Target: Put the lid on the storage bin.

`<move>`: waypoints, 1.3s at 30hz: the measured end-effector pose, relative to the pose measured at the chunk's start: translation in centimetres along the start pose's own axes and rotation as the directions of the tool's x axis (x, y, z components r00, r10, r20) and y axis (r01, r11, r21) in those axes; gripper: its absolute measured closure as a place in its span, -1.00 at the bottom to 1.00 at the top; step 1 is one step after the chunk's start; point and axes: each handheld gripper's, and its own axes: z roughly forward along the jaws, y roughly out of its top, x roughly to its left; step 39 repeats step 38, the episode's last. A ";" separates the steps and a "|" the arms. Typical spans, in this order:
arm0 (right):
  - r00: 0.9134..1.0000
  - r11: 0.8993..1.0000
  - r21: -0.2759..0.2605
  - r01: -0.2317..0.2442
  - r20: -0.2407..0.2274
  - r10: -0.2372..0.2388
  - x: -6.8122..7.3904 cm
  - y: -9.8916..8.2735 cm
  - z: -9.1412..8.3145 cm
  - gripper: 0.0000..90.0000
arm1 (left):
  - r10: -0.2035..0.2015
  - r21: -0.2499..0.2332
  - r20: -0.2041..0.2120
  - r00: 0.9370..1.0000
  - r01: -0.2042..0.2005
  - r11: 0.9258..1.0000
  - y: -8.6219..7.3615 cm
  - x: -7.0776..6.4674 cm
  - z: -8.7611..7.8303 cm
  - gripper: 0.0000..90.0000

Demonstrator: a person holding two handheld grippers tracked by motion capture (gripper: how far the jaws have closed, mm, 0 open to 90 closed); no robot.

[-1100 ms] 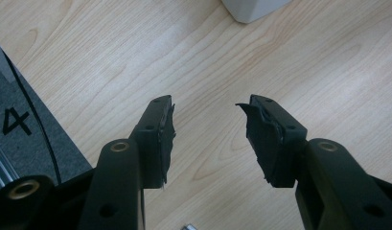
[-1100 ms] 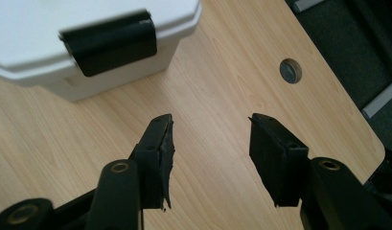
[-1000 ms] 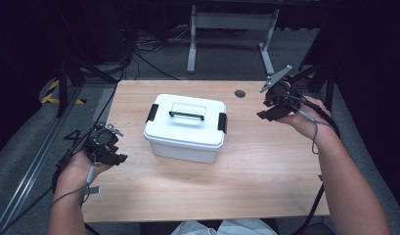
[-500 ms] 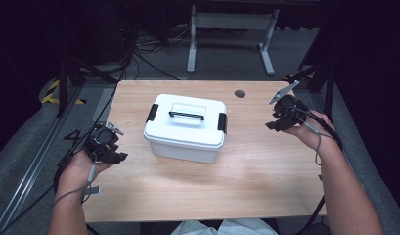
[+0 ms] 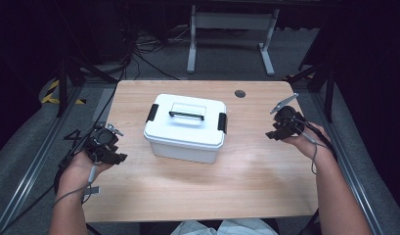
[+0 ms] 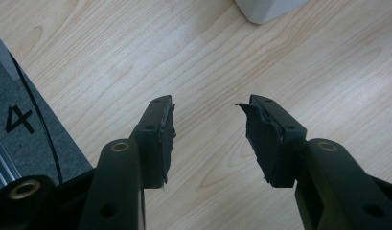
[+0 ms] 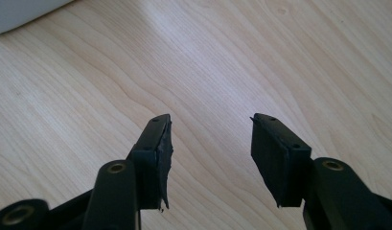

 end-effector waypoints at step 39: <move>0.998 0.993 0.120 -0.013 -0.059 0.020 1.2 -2.1 4.9 0.07 | 0.012 0.020 0.005 1.000 -0.012 1.000 0.2 -0.2 0.5 0.15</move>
